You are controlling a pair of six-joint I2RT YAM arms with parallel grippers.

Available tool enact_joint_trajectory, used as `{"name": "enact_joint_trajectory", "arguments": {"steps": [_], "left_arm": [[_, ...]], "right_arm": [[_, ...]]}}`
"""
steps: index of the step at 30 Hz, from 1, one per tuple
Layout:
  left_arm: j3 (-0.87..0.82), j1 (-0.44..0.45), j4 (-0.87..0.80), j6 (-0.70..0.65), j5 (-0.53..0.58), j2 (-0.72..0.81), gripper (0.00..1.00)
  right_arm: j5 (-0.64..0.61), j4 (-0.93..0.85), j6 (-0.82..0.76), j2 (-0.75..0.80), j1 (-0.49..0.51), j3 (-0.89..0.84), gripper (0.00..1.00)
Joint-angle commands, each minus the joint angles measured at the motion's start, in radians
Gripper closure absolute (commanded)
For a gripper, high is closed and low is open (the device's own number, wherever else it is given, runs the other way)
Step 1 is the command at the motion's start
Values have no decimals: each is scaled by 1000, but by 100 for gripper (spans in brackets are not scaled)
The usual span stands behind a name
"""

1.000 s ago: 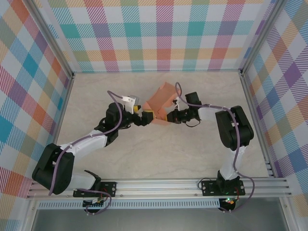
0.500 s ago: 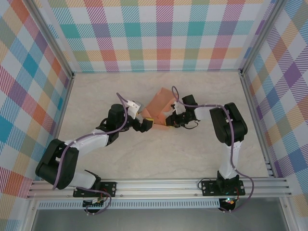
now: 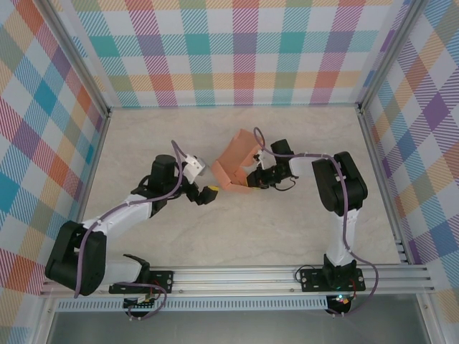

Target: Fold the paper box

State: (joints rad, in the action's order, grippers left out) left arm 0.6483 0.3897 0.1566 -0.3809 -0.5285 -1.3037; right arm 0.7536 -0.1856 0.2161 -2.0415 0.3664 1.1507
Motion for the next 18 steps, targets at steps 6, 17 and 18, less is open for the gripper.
{"name": "enact_joint_trajectory", "arguments": {"steps": [6, 17, 18], "left_arm": [[25, 52, 159, -23, 61, -92, 0], [43, 54, 287, -6, 119, -130, 0], [49, 54, 277, -9, 116, -126, 0]], "right_arm": [[24, -14, -14, -20, -2, 11, 86], [15, -39, -36, -29, -1, 20, 86], [13, -40, -35, -31, -1, 21, 86]]}}
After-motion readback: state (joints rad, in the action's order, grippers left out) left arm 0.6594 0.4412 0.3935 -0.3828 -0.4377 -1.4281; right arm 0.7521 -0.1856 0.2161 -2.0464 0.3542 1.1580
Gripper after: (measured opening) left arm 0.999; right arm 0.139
